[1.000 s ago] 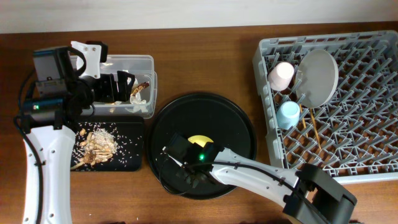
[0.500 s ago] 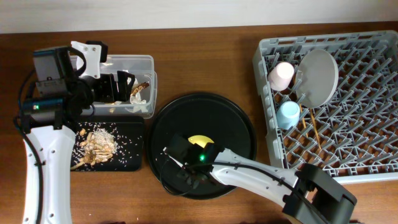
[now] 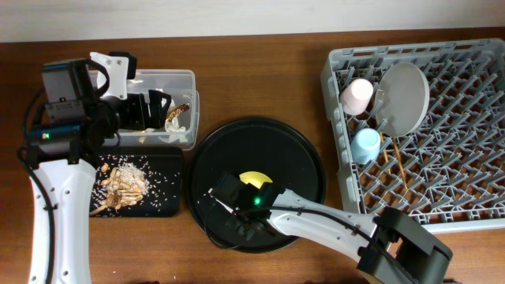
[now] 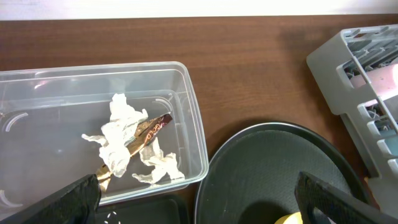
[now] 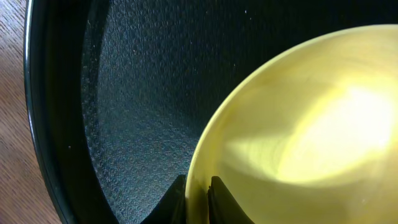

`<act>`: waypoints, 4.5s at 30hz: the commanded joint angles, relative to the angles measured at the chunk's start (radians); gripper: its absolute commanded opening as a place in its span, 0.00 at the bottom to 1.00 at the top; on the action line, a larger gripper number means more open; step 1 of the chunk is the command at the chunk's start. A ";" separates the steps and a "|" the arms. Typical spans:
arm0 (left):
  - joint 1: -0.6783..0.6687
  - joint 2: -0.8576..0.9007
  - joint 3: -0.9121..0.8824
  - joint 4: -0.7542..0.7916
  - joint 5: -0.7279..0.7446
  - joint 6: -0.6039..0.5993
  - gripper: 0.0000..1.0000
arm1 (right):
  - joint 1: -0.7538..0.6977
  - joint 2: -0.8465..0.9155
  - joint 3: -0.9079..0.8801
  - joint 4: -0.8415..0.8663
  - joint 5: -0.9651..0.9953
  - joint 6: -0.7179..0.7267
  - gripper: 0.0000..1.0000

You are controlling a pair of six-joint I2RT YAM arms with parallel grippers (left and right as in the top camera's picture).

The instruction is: Sort waste into correct bins and load items into the dishwasher rack

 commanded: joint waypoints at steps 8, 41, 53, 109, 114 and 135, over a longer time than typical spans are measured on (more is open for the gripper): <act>0.005 -0.006 0.014 0.002 0.000 0.012 0.99 | -0.005 0.010 -0.007 0.021 -0.002 0.008 0.08; 0.005 -0.006 0.014 0.002 0.000 0.012 0.99 | -1.051 -0.777 0.135 -0.616 -0.742 -0.206 0.04; 0.005 -0.006 0.014 0.002 0.000 0.012 0.99 | -1.450 -0.199 0.135 -0.740 -1.192 -0.576 0.04; 0.005 -0.006 0.014 0.002 0.000 0.012 0.99 | -1.865 -0.056 0.547 -0.842 -0.772 -0.267 0.77; 0.005 -0.006 0.014 0.002 0.000 0.012 0.99 | -1.647 -0.135 0.646 -0.877 -0.569 -0.253 0.76; 0.005 -0.006 0.014 0.002 0.000 0.012 0.99 | -0.861 -0.151 0.317 -0.526 0.051 -0.108 0.32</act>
